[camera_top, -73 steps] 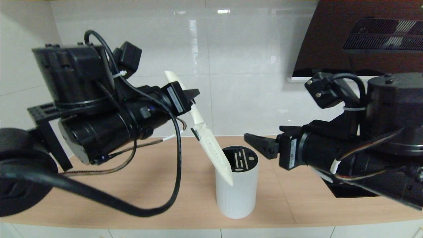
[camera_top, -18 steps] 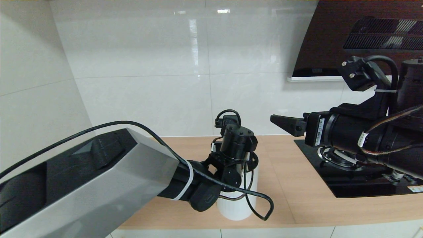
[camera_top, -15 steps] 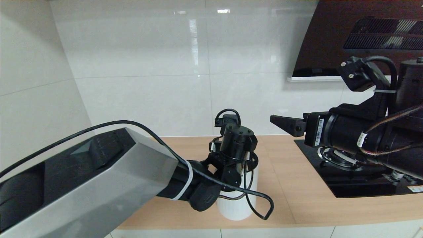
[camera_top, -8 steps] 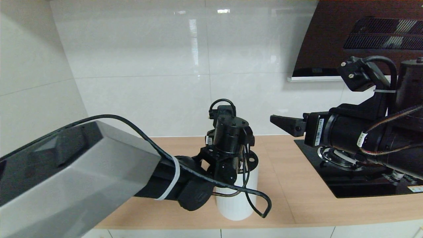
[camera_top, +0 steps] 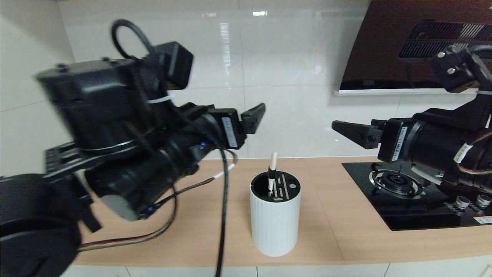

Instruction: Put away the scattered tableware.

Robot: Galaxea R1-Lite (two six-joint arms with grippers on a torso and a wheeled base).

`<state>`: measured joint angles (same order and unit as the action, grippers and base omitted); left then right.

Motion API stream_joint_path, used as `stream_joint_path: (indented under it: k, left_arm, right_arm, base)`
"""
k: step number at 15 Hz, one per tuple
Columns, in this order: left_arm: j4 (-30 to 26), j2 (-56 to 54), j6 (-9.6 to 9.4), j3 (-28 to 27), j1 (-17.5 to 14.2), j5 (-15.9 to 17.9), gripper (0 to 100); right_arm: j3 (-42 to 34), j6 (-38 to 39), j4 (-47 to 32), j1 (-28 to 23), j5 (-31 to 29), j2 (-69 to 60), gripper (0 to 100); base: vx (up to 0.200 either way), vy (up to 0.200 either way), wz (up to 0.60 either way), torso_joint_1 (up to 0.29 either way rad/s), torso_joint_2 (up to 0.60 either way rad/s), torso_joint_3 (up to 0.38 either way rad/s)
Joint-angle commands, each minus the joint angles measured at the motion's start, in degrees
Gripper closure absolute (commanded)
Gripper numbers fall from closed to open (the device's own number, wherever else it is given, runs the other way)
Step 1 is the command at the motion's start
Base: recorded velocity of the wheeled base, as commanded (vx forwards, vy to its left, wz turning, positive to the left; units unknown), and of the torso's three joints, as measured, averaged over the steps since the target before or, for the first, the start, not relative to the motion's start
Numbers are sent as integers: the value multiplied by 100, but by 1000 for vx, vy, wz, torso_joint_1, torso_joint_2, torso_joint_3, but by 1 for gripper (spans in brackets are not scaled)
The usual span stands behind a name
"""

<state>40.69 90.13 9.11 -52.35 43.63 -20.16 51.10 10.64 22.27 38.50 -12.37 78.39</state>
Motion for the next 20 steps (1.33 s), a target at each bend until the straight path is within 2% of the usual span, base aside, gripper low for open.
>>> stream_joint_path:
  k: [1, 2, 3, 4, 6, 7, 8, 9, 10, 11, 12, 14, 16, 17, 19, 20]
  left_arm:
    - [-9, -1814, -216, 1244, -724, 267, 0]
    - [-17, -2157, -216, 1578, -918, 276, 0]
    - [-17, -2157, -216, 1578, -918, 276, 0]
    - [-53, -2957, -269, 2282, -1551, 294, 0]
    - [-176, -3765, -331, 2844, -1928, 294, 0]
    - [-431, -4310, -462, 3064, -1999, 276, 0]
    - [-905, -5005, -594, 3160, -2034, 276, 0]
    - [-1151, -5260, -647, 3169, -2034, 276, 0]
    - [-2241, -6244, -884, 3116, -2131, 276, 0]
    - [-2760, -6710, -937, 3090, -2298, 294, 0]
    - [-3375, -7404, -937, 2993, -2544, 329, 0]
    - [-3647, -8011, -937, 2993, -2974, 417, 0]
    - [-3726, -8415, -981, 3020, -3308, 575, 0]
    - [-3744, -8468, -1078, 3046, -3405, 549, 0]
    - [-3735, -8468, -1034, 3037, -3607, 364, 0]
    - [-3726, -8468, -1034, 3125, -3660, 223, 0]
  right_arm:
    - [-470, -115, 5, -448, -19, -737, 0]
    - [-689, -185, -4, -633, -19, -1001, 0]
    - [-689, -185, -4, -633, -19, -1001, 0]
    - [-1226, -528, -4, -1099, -11, -1730, 0]
    - [-1823, -721, -4, -1538, 51, -2671, 0]
    - [-2122, -730, -21, -1556, 60, -3268, 0]
    - [-2307, -730, -127, -1573, 42, -3857, 0]
    - [-2351, -730, -215, -1582, 42, -4059, 0]
    - [-2421, -748, -865, -1890, -2, -4841, 0]
    - [-2412, -748, -1357, -2145, 16, -5263, 0]
    - [-2342, -783, -2218, -2444, 60, -6002, 0]
    - [-2298, -1196, -3001, -2514, 51, -6933, 0]
    - [-2368, -1398, -3247, -2848, 95, -7267, 0]
    - [-2456, -1389, -3229, -3103, 104, -7267, 0]
    - [-2755, -1416, -3212, -3358, 95, -7285, 0]
    - [-2887, -1407, -3220, -3762, 218, -7522, 0]
  base:
    - [0, 0, 0, 0, 0, 0]
    - [0, 0, 0, 0, 0, 0]
    - [0, 0, 0, 0, 0, 0]
    - [0, 0, 0, 0, 0, 0]
    - [0, 0, 0, 0, 0, 0]
    - [0, 0, 0, 0, 0, 0]
    - [0, 0, 0, 0, 0, 0]
    - [0, 0, 0, 0, 0, 0]
    - [0, 0, 0, 0, 0, 0]
    - [0, 0, 0, 0, 0, 0]
    - [0, 0, 0, 0, 0, 0]
    - [0, 0, 0, 0, 0, 0]
    - [0, 0, 0, 0, 0, 0]
    - [0, 0, 0, 0, 0, 0]
    - [0, 0, 0, 0, 0, 0]
    - [0, 0, 0, 0, 0, 0]
